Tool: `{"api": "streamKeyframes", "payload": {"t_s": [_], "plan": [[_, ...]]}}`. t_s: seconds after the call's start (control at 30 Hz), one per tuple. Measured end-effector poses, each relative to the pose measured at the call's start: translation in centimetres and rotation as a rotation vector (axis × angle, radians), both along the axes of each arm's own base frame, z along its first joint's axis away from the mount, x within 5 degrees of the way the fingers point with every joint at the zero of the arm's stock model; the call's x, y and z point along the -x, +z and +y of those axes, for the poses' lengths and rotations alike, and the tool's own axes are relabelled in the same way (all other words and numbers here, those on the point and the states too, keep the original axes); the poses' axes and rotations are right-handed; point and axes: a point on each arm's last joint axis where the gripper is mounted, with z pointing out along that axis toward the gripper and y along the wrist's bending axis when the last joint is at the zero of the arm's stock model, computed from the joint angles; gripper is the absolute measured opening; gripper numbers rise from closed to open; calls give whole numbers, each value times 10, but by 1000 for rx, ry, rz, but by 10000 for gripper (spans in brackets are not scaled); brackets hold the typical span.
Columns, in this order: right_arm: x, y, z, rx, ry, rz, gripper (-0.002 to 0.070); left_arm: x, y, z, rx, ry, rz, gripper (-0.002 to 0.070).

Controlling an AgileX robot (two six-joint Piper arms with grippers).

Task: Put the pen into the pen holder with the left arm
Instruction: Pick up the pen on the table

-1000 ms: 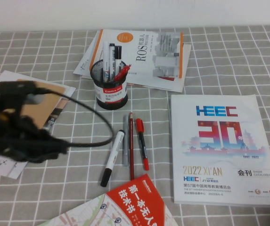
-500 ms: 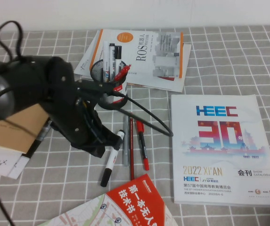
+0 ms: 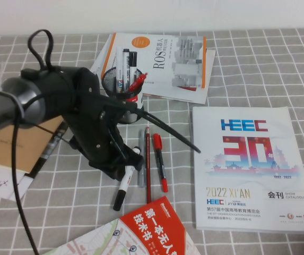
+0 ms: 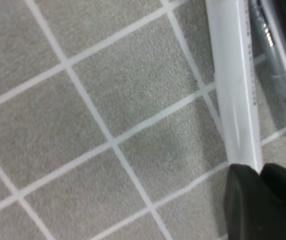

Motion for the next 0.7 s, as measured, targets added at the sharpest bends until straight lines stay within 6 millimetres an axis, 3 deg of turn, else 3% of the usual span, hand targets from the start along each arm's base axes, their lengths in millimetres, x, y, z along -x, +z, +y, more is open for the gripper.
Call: {"api": "streamKeyframes", "payload": {"t_s": [0.27,0.5,0.7], "plan": [[0,0,0,0,0,0,-12,-2,-10,-3,4,-40,20,267],[0,0,0,0,0,0,-13,-10,-7,-6,30,-32,-38,293],[0,0,0,0,0,0,-13,-13,-21,-12,12,-49,-47,295]]}}
